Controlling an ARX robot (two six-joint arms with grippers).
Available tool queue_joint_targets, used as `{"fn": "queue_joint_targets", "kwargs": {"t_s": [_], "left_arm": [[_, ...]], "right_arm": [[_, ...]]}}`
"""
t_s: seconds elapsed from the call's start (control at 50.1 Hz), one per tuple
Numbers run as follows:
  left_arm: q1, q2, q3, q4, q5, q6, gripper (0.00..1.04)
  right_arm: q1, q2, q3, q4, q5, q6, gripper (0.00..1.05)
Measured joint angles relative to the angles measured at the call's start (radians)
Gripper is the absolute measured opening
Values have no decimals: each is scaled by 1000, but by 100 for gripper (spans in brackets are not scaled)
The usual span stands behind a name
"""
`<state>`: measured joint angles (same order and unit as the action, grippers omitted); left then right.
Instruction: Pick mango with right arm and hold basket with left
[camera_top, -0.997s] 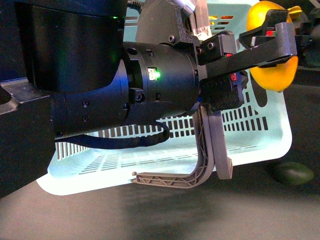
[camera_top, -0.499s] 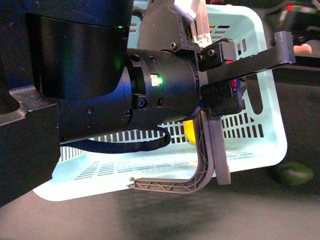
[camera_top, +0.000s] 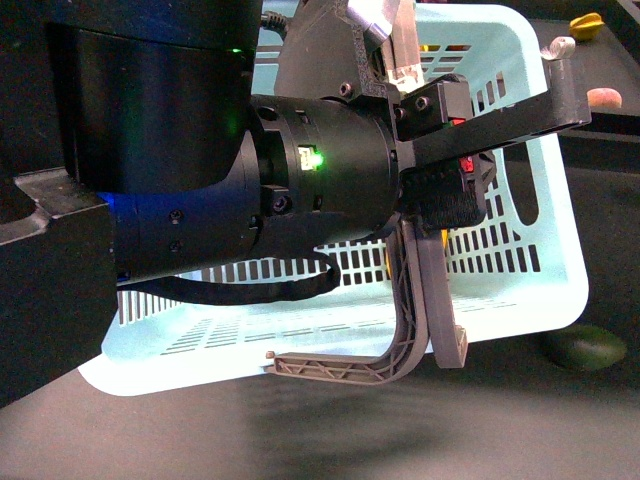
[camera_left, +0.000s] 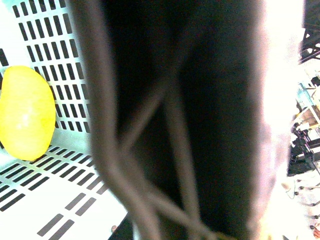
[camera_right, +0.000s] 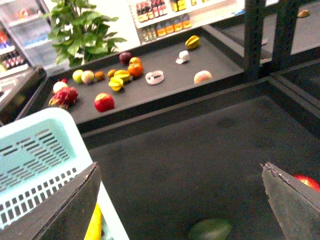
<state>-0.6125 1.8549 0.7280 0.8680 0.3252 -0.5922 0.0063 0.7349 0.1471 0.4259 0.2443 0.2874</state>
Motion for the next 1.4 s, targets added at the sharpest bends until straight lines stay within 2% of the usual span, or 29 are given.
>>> {"fn": "queue_joint_targets", "kwargs": {"t_s": [0.219,0.299,0.339,0.419,0.459,0.558,0.678,0.818,1.396], "left_arm": [[0,0,0,0,-4,0,16],[2,0,0,0,-8,0,16],[1,0,0,0,-7,5,16],[1,0,0,0,-7,5,16],[1,0,0,0,-3,2,16],[1,0,0,0,-3,-1,16],[1,0,0,0,-3,2,16],[1,0,0,0,-3,1,16],[1,0,0,0,-3,0,16]], "right_arm": [[1,-19,-2,0,-5,11,96],[-7,-26,-62,166,-204,-132,80],[-4,-46,-72,171,-240,-185,73],[-4,-73,-81,161,-246,-220,64],[-4,-101,-90,143,-243,-244,55],[-6,-138,-101,116,-243,-263,42],[-6,-157,-138,144,-243,-274,26],[-6,-228,-142,74,-243,-282,2],[-6,-465,-142,-153,-244,-285,2]]}}
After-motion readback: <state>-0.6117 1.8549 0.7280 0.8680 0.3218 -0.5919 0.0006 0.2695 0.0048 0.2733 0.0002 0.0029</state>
